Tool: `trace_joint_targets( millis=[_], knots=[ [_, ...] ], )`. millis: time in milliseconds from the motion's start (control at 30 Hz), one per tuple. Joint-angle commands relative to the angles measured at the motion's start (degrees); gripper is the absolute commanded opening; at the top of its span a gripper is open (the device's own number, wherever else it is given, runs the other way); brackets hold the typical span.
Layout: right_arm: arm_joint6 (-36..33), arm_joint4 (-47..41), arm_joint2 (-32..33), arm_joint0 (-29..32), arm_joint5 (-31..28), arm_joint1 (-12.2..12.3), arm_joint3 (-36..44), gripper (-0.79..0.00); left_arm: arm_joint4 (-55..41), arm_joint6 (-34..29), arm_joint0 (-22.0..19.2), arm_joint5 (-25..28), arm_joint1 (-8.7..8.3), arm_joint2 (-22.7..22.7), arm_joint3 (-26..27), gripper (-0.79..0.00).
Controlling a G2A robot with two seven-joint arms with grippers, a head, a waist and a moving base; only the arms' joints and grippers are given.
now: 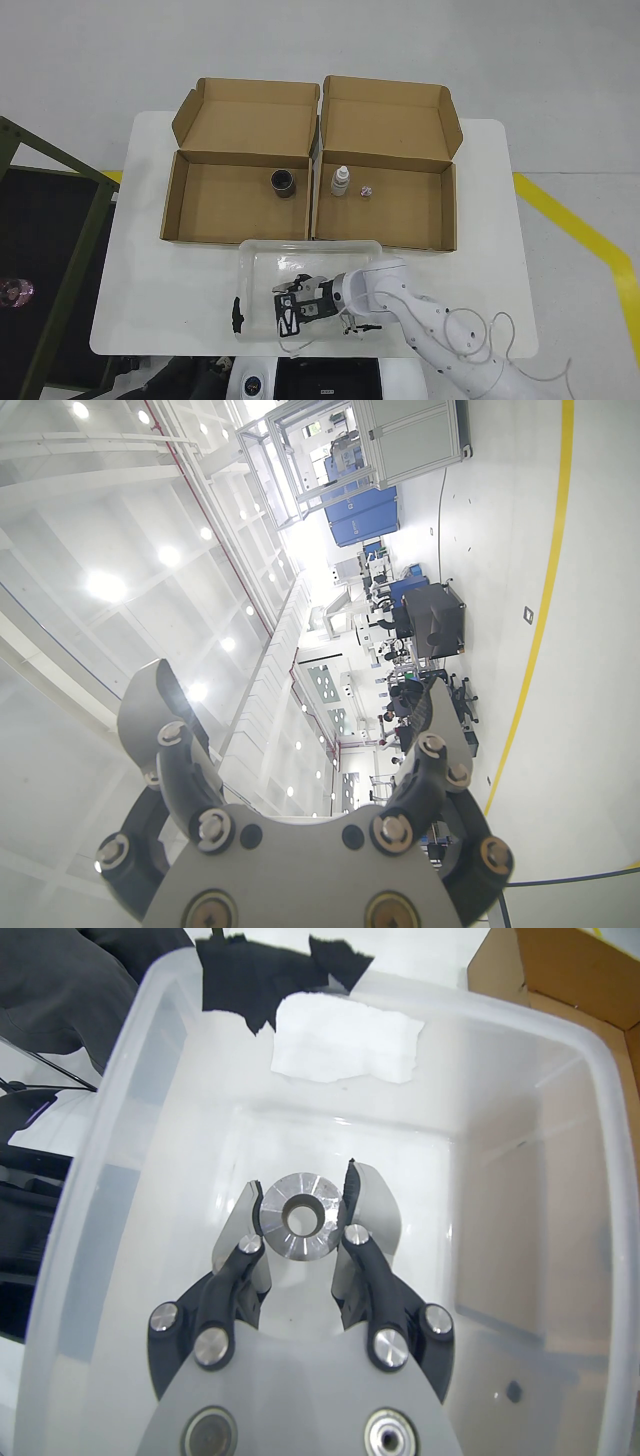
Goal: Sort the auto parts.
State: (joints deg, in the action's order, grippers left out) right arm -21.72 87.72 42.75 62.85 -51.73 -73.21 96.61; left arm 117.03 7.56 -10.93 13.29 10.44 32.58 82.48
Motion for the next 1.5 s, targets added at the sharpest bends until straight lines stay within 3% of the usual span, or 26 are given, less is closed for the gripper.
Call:
trace_joint_targets(
  millis=[0, 900, 1467],
  knots=[
    [0.5, -0.8, 0.3, -0.3, 0.1, 0.0, 0.7, -0.785, 0.0, 0.0, 0.0, 0.0, 0.0, 0.0, 0.0, 0.0],
    [7.2, -8.4, 5.3, -3.6, 3.9, 0.3, 9.2, -0.785, 0.0, 0.0, 0.0, 0.0, 0.0, 0.0, 0.0, 0.0],
    [9.1, -11.7, 5.9, -8.1, 9.3, -0.6, 8.0, -0.785, 0.0, 0.0, 0.0, 0.0, 0.0, 0.0, 0.0, 0.0]
  ],
)
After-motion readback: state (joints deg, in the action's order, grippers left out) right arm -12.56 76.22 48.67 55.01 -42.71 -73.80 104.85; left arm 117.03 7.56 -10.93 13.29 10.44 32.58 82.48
